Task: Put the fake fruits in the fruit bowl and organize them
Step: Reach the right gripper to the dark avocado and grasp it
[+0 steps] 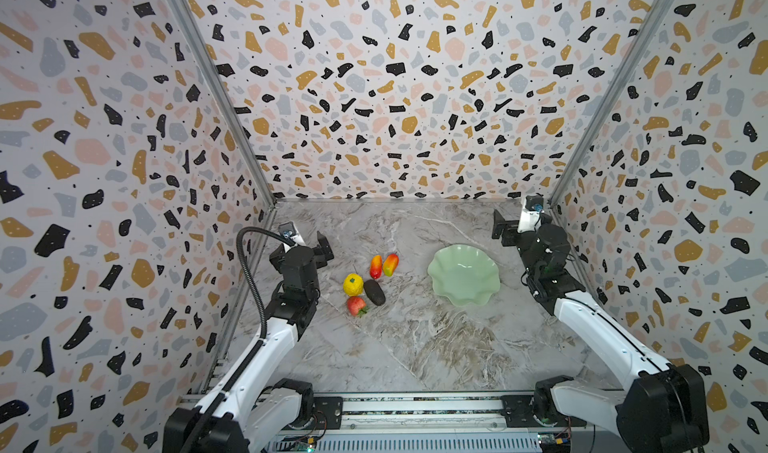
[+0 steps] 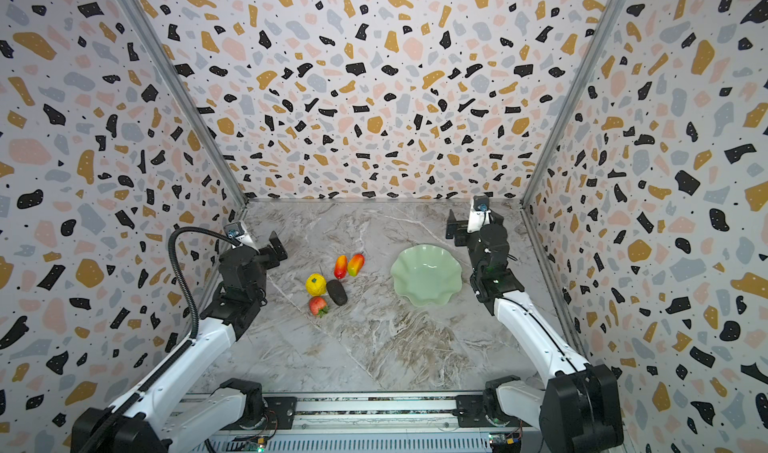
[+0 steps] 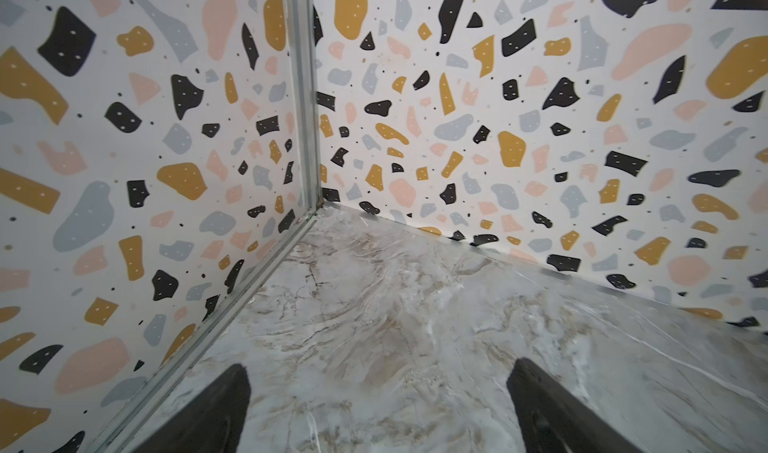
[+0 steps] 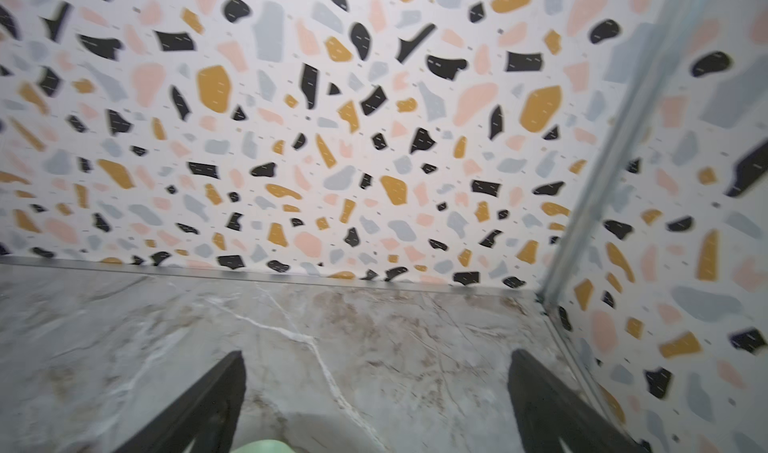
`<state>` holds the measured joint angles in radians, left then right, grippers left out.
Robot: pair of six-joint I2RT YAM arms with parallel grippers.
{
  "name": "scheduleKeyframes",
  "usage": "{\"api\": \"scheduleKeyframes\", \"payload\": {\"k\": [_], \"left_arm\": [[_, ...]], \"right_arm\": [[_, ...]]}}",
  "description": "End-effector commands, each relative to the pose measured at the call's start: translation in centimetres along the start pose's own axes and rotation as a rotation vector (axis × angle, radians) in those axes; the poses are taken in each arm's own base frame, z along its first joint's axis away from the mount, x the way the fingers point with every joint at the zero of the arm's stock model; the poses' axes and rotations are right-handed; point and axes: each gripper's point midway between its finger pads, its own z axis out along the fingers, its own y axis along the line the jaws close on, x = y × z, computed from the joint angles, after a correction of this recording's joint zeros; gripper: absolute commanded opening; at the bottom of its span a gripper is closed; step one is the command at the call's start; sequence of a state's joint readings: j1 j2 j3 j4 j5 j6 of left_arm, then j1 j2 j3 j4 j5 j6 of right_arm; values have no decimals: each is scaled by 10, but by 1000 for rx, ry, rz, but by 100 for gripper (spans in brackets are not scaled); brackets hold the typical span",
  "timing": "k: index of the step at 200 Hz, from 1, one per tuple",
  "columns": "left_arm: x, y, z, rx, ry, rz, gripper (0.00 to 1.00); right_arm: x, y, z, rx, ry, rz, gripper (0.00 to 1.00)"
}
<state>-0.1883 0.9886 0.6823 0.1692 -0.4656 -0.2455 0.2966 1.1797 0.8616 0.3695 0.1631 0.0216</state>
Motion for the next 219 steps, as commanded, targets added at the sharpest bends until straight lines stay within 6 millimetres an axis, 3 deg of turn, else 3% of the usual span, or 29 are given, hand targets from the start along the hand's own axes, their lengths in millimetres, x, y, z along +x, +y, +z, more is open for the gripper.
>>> {"api": "scheduleKeyframes", "payload": {"k": [1,32,50,64,100,113,142,175,219], "left_arm": [[7,-3,-20,38,194,71,100],[-15,-1,-39,52,264,189,100],[-14,-12,-41,117,277,183,100],[-3,-26,-38,190,305,178,100],[48,-25,-18,181,433,217,100],[55,-25,-15,205,468,215,100],[49,-21,-18,213,438,192,100],[45,-10,-21,190,406,171,100],[44,-6,-21,182,403,163,100]], "right_arm": [[43,54,-3,-174,249,-26,99],[29,136,0,-391,288,-28,99],[39,185,-2,-515,337,-84,99],[58,219,-6,-592,400,-122,99],[113,284,-13,-653,573,-155,99],[123,300,-15,-662,602,-160,99],[152,330,-10,-654,677,-198,100],[183,359,-7,-682,748,-224,82],[204,384,-13,-734,786,-229,73]]}}
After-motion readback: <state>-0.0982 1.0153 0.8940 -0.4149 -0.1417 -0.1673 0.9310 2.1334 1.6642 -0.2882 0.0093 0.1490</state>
